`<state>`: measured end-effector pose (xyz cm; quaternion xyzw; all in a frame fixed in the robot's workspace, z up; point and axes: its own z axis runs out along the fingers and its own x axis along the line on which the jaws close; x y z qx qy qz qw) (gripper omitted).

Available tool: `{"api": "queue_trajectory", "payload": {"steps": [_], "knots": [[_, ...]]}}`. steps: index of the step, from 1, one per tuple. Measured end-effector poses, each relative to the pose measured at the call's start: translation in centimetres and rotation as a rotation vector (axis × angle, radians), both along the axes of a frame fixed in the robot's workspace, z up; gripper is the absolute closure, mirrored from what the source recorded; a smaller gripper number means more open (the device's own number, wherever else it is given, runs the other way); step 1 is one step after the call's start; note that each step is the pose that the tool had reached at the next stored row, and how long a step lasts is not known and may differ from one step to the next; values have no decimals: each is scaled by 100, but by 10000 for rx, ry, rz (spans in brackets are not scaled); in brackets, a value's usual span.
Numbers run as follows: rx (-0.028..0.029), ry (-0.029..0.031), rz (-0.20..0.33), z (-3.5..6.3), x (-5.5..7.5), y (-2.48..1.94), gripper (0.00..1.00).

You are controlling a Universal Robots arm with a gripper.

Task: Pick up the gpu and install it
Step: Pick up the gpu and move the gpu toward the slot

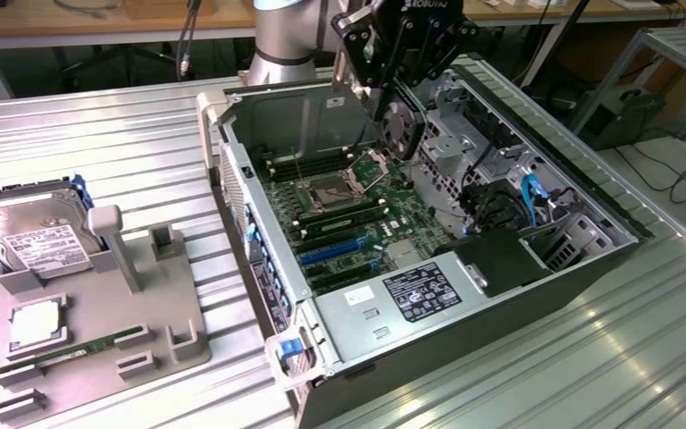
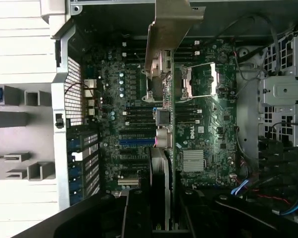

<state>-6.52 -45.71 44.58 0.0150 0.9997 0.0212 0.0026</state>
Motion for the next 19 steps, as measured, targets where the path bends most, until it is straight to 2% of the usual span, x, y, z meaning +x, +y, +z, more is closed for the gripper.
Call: {"api": "queue_trajectory", "payload": {"steps": [19], "knots": [[0,-16,0,-45,326,0,72]]}}
